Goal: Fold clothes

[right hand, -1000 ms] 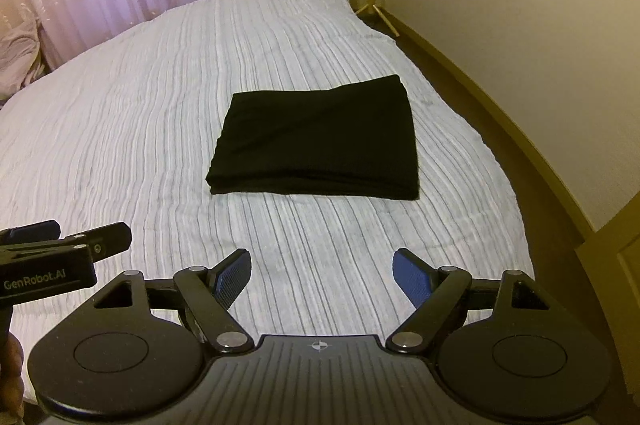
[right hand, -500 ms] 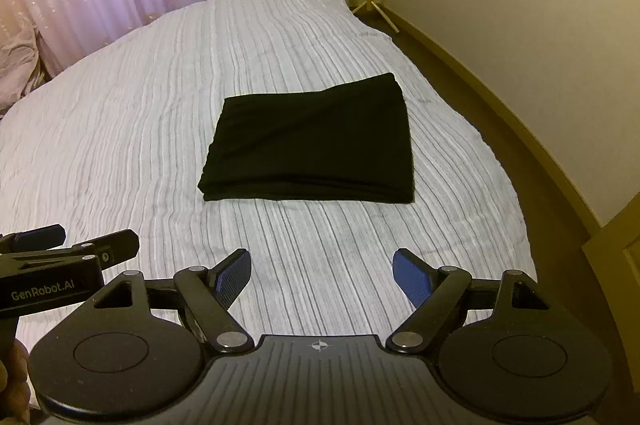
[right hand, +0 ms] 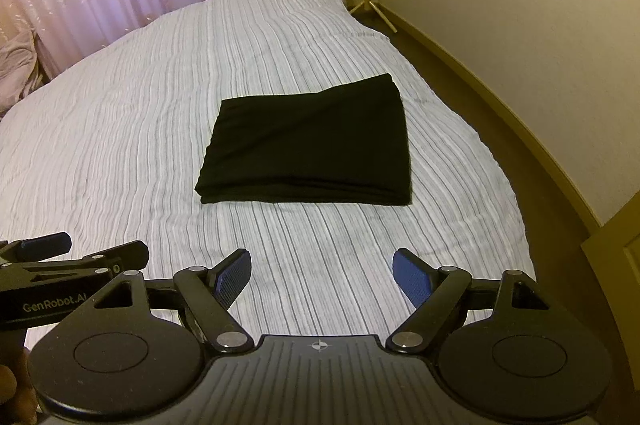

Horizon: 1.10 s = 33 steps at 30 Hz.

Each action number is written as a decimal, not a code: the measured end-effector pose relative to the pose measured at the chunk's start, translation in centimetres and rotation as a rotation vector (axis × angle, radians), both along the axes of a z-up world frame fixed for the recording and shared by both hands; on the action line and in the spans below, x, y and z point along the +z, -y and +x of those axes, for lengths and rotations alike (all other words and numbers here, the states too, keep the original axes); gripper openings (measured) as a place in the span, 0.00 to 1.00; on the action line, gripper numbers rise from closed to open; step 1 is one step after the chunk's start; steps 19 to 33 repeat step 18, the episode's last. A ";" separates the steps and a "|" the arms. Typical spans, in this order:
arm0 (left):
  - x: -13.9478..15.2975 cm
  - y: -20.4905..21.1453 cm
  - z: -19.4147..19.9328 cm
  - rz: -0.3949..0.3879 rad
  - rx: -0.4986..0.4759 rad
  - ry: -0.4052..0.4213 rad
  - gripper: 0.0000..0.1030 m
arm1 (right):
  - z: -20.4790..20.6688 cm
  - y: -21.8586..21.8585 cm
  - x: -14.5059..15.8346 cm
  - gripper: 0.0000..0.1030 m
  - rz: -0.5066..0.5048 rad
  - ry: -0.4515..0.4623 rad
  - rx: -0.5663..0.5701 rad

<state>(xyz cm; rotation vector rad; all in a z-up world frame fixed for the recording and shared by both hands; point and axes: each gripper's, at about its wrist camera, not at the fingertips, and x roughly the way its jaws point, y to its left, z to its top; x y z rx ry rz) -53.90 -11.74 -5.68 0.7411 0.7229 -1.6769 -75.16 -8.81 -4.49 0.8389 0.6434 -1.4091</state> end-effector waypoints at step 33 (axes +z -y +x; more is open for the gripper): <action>-0.1 -0.7 -0.8 -0.037 -0.022 0.010 1.00 | -0.5 -0.1 0.0 0.78 0.001 0.001 -0.001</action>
